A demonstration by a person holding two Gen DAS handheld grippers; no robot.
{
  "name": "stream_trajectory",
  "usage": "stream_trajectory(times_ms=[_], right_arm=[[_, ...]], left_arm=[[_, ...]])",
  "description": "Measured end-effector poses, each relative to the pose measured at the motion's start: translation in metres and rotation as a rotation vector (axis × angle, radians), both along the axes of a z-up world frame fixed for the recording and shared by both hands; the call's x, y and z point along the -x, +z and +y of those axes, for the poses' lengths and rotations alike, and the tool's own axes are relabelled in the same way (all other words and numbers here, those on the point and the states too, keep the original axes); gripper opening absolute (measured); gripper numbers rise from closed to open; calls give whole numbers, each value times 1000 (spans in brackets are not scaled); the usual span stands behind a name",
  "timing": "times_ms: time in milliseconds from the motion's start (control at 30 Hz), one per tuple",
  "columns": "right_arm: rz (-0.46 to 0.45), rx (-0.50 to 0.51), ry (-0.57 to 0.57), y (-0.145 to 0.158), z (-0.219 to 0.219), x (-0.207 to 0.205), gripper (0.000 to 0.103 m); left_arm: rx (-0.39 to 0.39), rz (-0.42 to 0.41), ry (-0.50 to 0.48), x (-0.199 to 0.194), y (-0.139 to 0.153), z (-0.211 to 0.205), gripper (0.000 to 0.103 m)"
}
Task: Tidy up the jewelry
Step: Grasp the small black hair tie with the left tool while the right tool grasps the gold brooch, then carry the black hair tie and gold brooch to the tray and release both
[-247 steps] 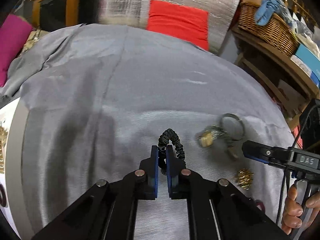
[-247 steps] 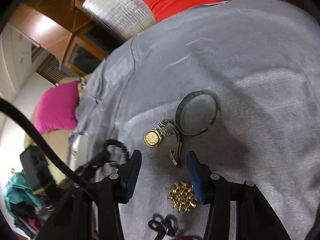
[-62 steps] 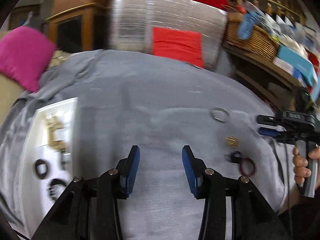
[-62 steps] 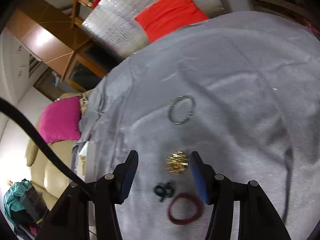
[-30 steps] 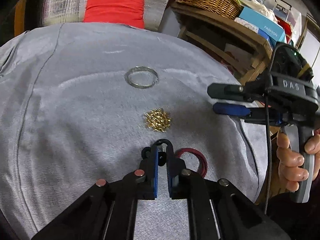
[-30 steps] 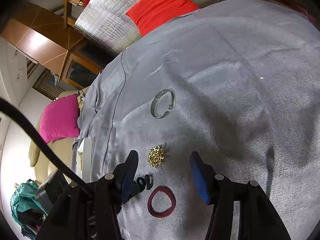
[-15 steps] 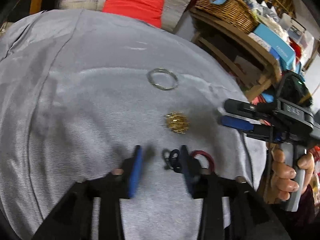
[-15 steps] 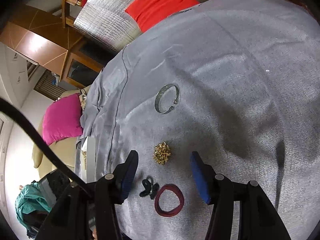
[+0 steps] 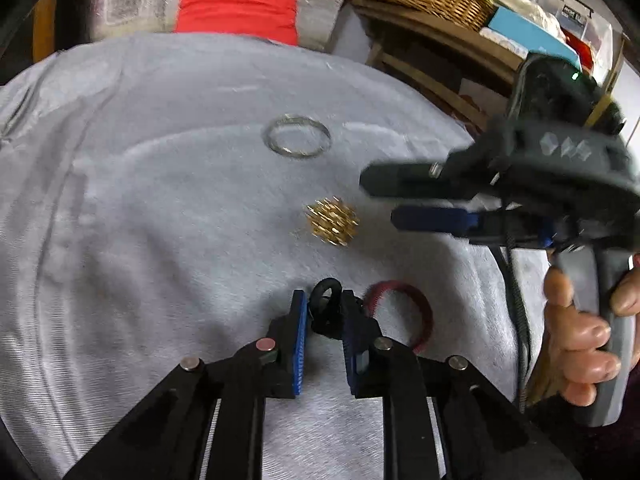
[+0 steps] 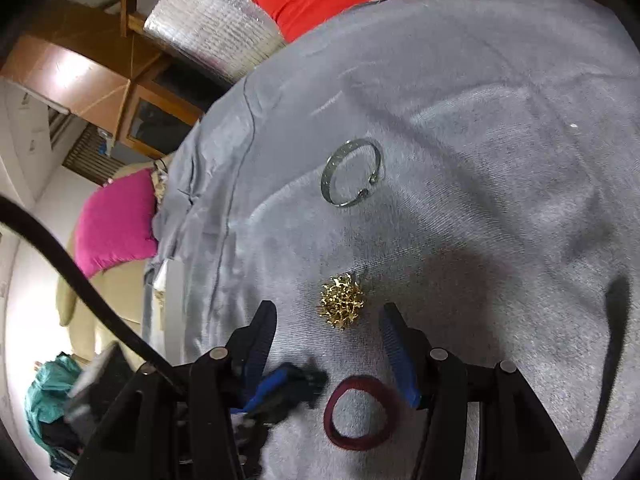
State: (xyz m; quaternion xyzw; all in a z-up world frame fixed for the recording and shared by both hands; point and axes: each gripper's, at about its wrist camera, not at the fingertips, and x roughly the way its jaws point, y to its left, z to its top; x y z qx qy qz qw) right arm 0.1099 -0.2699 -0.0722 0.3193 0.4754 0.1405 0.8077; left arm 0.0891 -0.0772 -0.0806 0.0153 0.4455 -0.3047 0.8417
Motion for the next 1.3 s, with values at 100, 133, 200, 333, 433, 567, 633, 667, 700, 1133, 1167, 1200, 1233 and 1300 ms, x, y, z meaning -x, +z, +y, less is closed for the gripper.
stream_trajectory(times_ms=[100, 133, 200, 333, 433, 567, 633, 667, 700, 1133, 1167, 1200, 1233, 1300], right_arm=[[7, 49, 17, -3, 11, -5, 58], [10, 61, 23, -4, 15, -7, 58], [13, 85, 30, -5, 22, -9, 58], [16, 168, 42, -6, 41, -14, 58], [10, 250, 38, -6, 55, -16, 58], [-6, 359, 16, -5, 68, -18, 58], [-8, 394, -4, -5, 71, -19, 58], [-10, 409, -13, -5, 73, -20, 55], [-14, 427, -27, -4, 74, -20, 50], [-102, 299, -62, 12, 65, -20, 22], [-129, 292, -52, 17, 70, -18, 22], [-148, 284, -43, 21, 74, -16, 22], [-168, 271, -30, 25, 80, -14, 22], [-198, 238, 2, 32, 93, -9, 22]], left_arm=[[13, -7, 47, 0, 7, 16, 17], [19, -11, 67, -1, 10, 25, 17], [21, -30, 102, 0, 16, 41, 17], [33, -38, 155, 4, 23, 66, 17], [26, -58, 185, 6, 30, 80, 17], [34, -72, 196, 11, 36, 94, 17], [27, -81, 204, 16, 39, 101, 17], [24, -85, 207, 19, 40, 104, 17], [22, -90, 210, 21, 42, 106, 17], [78, -140, 317, 37, 64, 170, 17], [89, -148, 336, 41, 68, 179, 17], [92, -152, 350, 44, 70, 185, 17], [99, -158, 374, 48, 73, 196, 17], [100, -169, 418, 55, 77, 216, 17]])
